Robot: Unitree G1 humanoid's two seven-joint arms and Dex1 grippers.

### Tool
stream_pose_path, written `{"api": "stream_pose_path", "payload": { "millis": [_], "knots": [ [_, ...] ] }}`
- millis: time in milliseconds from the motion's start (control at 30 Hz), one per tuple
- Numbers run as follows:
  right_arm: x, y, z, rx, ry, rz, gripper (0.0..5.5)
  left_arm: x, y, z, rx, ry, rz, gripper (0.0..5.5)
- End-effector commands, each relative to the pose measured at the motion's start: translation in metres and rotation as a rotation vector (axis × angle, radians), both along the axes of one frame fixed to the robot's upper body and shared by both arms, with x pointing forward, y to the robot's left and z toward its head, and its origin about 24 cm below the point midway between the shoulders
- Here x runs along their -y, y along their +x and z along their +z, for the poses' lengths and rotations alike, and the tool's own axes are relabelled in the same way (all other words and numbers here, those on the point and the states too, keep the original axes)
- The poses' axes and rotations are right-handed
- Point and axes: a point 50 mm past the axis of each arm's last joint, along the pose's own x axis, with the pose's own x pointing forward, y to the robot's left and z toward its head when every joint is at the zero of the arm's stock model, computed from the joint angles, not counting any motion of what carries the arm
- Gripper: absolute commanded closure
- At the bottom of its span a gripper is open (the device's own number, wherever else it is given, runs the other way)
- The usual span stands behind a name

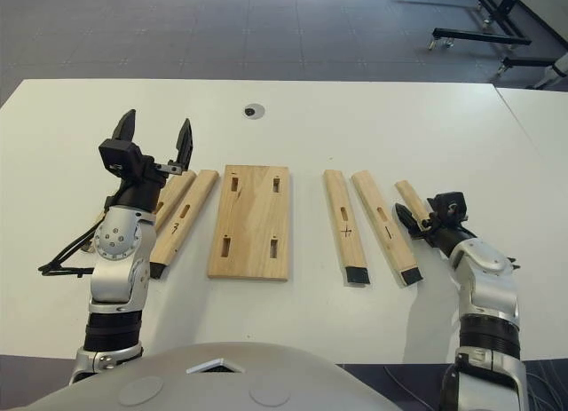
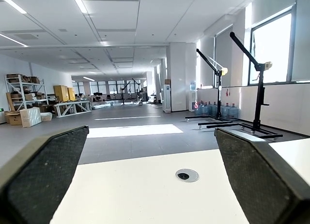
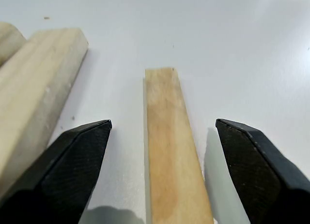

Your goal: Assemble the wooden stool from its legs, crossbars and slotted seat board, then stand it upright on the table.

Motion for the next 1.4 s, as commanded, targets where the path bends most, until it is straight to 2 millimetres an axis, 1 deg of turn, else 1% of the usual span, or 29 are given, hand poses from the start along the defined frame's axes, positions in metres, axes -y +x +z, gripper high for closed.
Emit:
{"api": "stream_pose_path", "payload": {
  "millis": [33, 133, 200, 367, 433, 500, 667, 733, 767, 833, 900, 967, 1033, 1067, 1133, 1200, 1267, 1300, 1333, 1400],
  "knots": [
    [-0.001, -0.021, -0.025, -0.137, -0.015, -0.005, 1.80, 0.001, 0.000, 0.001, -0.002, 0.001, -0.010, 0.75],
    [-0.005, -0.025, -0.031, -0.176, -0.010, 0.016, 2.34, 0.000, -0.001, 0.002, 0.005, -0.004, -0.003, 0.75],
    [-0.008, -0.026, -0.032, -0.196, 0.003, 0.027, 2.57, 0.001, -0.001, 0.003, 0.007, -0.006, -0.007, 0.75],
    [-0.018, -0.022, -0.034, -0.215, 0.019, 0.047, 3.52, 0.001, -0.001, 0.003, 0.009, -0.008, -0.006, 0.75],
    [-0.012, -0.029, -0.036, -0.218, 0.030, 0.040, 3.89, 0.001, 0.000, 0.003, 0.012, -0.009, -0.008, 0.75],
    [-0.007, -0.032, -0.034, -0.172, 0.012, 0.034, 4.22, 0.001, 0.002, 0.004, 0.017, -0.009, -0.009, 0.75],
    [-0.018, -0.006, -0.012, 0.052, 0.045, 0.003, 4.22, -0.007, 0.006, 0.003, 0.009, -0.040, 0.015, 0.75],
    [-0.023, 0.011, 0.001, 0.149, 0.061, -0.015, 4.22, -0.015, 0.009, 0.000, -0.002, -0.061, 0.036, 0.75],
    [-0.034, 0.032, 0.014, 0.208, 0.080, -0.021, 4.22, -0.018, 0.010, 0.000, -0.004, -0.062, 0.038, 0.75],
    [-0.055, 0.066, 0.043, 0.317, 0.118, -0.009, 4.22, -0.022, 0.013, 0.001, -0.001, -0.059, 0.033, 0.75],
    [-0.076, 0.089, 0.073, 0.422, 0.150, 0.023, 4.22, -0.025, 0.018, 0.003, 0.007, -0.066, 0.020, 0.75],
    [-0.090, 0.099, 0.094, 0.495, 0.177, 0.048, 4.22, -0.028, 0.024, 0.005, 0.008, -0.069, 0.008, 0.75],
    [-0.111, 0.108, 0.113, 0.565, 0.202, 0.119, 4.22, -0.035, 0.031, 0.001, -0.015, -0.088, 0.001, 0.75],
    [-0.127, 0.110, 0.118, 0.590, 0.221, 0.197, 4.22, -0.038, 0.035, 0.002, -0.024, -0.129, -0.024, 0.75],
    [-0.156, 0.107, 0.118, 0.608, 0.266, 0.363, 4.22, -0.036, 0.045, 0.005, -0.071, -0.249, -0.152, 0.75],
    [-0.187, 0.104, 0.108, 0.618, 0.261, 0.497, 4.22, -0.029, 0.055, 0.012, -0.100, -0.387, -0.319, 0.75],
    [-0.216, 0.102, 0.101, 0.643, 0.246, 0.590, 4.22, -0.022, 0.061, 0.020, -0.128, -0.479, -0.461, 0.75],
    [-0.226, 0.102, 0.100, 0.657, 0.247, 0.613, 4.22, -0.016, 0.062, 0.022, -0.157, -0.515, -0.535, 0.75],
    [-0.240, 0.101, 0.101, 0.681, 0.239, 0.652, 4.22, -0.010, 0.061, 0.022, -0.202, -0.539, -0.615, 0.75],
    [-0.257, 0.100, 0.101, 0.722, 0.219, 0.702, 4.22, -0.002, 0.061, 0.019, -0.287, -0.583, -0.704, 0.75]
  ]
}}
